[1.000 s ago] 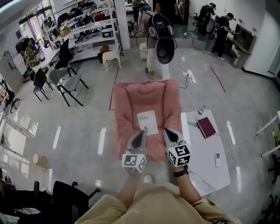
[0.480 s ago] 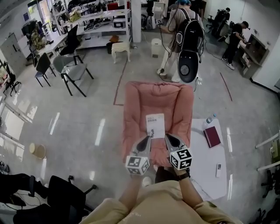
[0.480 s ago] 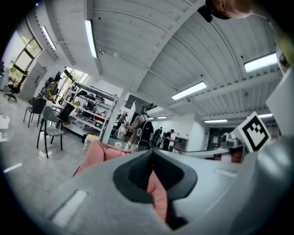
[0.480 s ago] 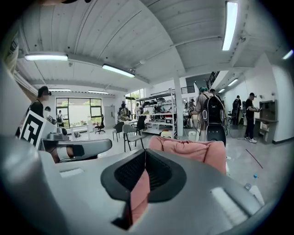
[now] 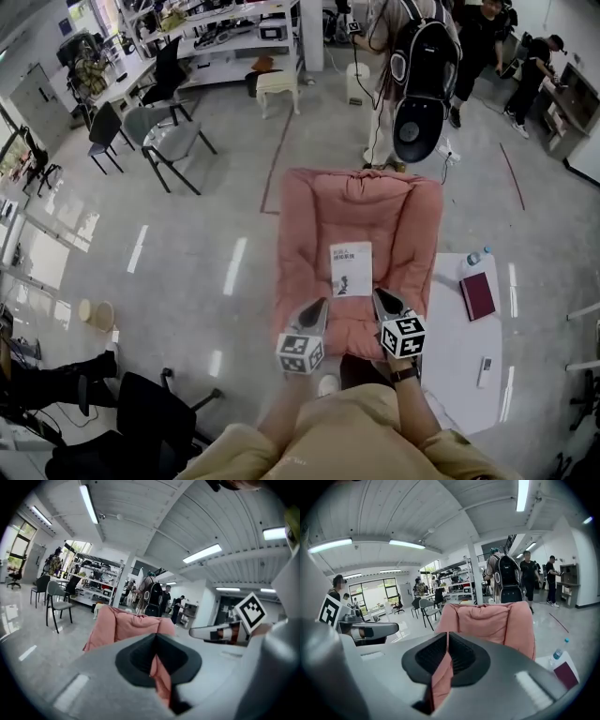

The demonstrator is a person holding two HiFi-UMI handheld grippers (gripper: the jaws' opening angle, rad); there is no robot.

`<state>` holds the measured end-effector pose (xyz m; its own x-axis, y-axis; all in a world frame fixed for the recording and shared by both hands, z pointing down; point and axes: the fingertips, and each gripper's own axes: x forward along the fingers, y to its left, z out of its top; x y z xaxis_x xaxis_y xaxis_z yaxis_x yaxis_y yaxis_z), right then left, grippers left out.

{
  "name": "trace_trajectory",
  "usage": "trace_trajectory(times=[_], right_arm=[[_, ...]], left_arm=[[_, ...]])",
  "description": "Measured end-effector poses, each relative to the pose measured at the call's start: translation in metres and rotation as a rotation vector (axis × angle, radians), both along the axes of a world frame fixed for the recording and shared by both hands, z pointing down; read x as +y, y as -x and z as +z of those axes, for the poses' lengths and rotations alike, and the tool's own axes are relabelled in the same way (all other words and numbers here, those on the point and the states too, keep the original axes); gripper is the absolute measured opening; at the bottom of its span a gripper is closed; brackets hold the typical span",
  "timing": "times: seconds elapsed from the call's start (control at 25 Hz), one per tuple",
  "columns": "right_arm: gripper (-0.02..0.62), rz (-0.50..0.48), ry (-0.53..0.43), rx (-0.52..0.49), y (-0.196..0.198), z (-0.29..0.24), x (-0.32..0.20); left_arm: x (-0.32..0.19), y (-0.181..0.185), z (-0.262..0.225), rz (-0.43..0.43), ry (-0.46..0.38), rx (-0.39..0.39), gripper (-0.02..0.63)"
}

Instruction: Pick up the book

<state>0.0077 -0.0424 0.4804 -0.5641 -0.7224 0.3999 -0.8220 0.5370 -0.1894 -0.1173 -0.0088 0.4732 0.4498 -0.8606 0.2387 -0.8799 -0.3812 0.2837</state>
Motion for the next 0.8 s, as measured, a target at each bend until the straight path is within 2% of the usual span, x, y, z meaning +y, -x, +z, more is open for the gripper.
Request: trace_trajectory(times=[0.4, 0.68, 0.8], right_arm=[[0.048, 0.047, 0.213, -0.004, -0.027, 0.093, -0.078], [0.077, 0.033, 0.364, 0.011, -0.026, 0.172, -0.096], [0.087, 0.028, 0.409, 0.009, -0.028, 0.205, -0.104]], left_arm=[[-0.084, -0.011, 0.078, 0.033, 0.183, -0.031, 0.0], [-0.111, -0.011, 0.151, 0.025, 0.333, -0.036, 0.0], [-0.123, -0.014, 0.179, 0.039, 0.372, -0.027, 0.058]])
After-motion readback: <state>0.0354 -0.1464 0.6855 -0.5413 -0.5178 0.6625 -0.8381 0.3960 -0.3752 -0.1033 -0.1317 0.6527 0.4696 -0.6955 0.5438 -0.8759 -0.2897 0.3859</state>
